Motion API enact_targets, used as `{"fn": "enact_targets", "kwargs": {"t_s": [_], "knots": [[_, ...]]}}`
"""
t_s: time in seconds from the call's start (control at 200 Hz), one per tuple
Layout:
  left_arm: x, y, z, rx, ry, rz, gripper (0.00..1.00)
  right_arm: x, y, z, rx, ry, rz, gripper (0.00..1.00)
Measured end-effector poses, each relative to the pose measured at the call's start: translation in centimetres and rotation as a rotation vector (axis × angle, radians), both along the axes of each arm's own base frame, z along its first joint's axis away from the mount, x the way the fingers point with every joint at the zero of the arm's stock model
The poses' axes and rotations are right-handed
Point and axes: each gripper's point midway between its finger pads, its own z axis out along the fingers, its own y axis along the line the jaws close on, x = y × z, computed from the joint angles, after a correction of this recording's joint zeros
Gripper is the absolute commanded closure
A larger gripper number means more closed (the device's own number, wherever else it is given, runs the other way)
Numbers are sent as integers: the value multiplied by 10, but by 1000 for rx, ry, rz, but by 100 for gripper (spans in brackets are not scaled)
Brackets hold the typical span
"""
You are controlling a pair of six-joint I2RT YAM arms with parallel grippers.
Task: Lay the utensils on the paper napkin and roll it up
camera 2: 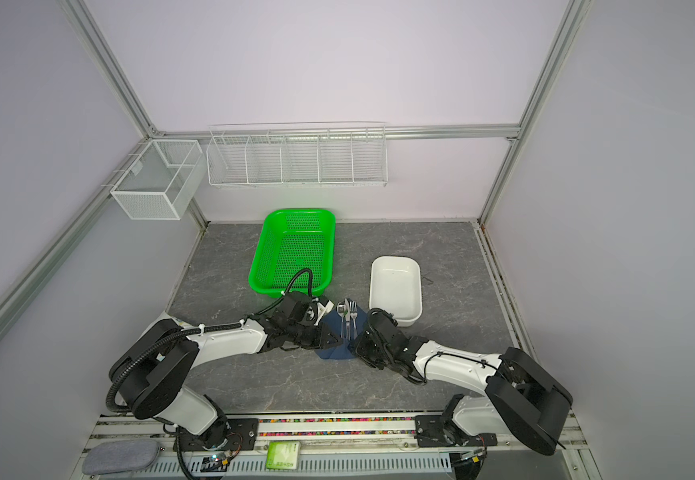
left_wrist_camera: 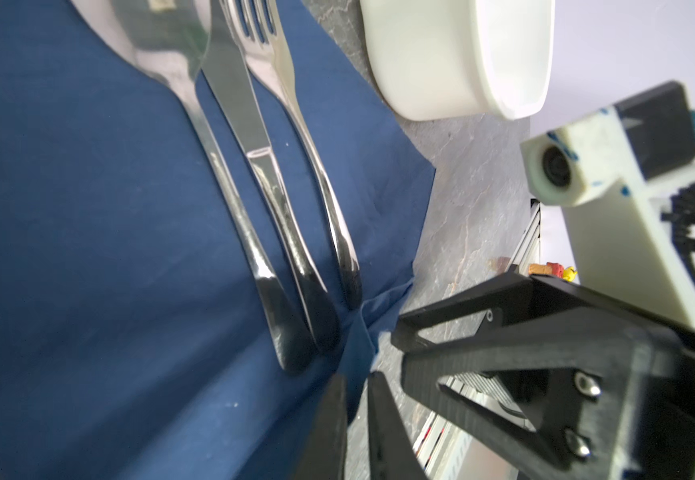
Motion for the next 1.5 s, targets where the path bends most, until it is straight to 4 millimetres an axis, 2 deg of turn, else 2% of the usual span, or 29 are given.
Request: {"fn": "enact_targets", "kwargs": {"t_s": [0.105, 0.26, 0.35, 0.43, 0.565, 0.7, 0.895, 1.04, 1.28, 1.5], "knots": [[2, -3, -4, 6, 5, -5, 91, -1, -7, 6, -13, -18, -6, 62], [7, -7, -1, 8, -11, -17, 91, -2, -16, 11, -43, -44, -6, 71], [11, -10, 4, 8, -34, -25, 91, -4, -18, 9, -61, -49, 8, 78], [16, -12, 7, 17, -53, -29, 91, -4, -19, 7, -86, -50, 29, 80], [20, -12, 8, 40, -67, -35, 90, 1, -12, 6, -110, -52, 52, 81], [20, -9, -2, 76, -57, -39, 91, 7, -5, 5, -123, -52, 69, 83], [17, -6, -12, 110, -43, -48, 95, 6, -1, -8, -143, -19, 85, 85], [19, -8, -9, 105, -51, -52, 98, 5, 1, -10, -152, -13, 101, 86], [21, -9, -8, 103, -56, -54, 99, 11, 24, 8, -151, -69, 177, 90], [24, -12, -3, 96, -65, -54, 99, 10, 24, -7, -196, -36, 197, 91]]}}
